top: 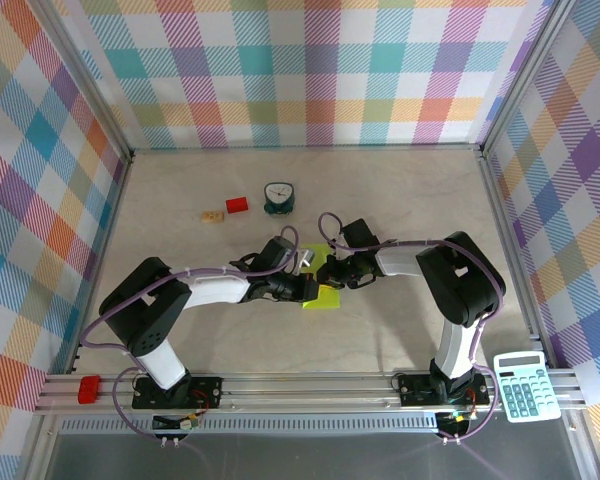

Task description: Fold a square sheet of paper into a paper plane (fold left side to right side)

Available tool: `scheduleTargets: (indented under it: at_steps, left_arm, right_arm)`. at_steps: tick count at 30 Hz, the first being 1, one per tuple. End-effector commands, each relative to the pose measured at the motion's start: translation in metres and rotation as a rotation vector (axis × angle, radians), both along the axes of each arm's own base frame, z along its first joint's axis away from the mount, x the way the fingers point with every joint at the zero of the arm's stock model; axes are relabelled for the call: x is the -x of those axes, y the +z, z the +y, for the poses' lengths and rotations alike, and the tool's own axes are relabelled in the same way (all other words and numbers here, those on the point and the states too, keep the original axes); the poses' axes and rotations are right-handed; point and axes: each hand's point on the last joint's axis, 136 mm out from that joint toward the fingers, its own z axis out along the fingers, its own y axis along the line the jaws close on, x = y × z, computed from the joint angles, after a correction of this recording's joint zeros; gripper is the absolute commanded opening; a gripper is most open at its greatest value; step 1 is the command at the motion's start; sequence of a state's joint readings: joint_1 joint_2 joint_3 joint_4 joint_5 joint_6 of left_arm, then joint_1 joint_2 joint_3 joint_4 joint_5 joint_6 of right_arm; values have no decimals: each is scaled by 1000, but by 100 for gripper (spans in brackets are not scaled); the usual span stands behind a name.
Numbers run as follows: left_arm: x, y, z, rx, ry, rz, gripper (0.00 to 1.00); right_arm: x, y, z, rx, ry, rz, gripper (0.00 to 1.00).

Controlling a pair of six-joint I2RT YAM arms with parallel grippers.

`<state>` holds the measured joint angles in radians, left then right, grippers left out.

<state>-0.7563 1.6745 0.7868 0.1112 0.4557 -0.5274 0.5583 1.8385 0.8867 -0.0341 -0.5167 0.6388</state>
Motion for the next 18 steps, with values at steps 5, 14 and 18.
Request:
scheduleTargets:
  at_steps: [5,14,18]
  left_arm:
    - [11,-13,1,0,-8,43,0]
    - [15,-22,2,-8,-10,63,0]
    - [17,-23,4,-13,-9,68,0]
  right_arm:
    - [14,-30,-17,121,1,65,0]
    - [15,-32,-18,130,4,70,0]
    - [15,-32,-18,132,7,74,0]
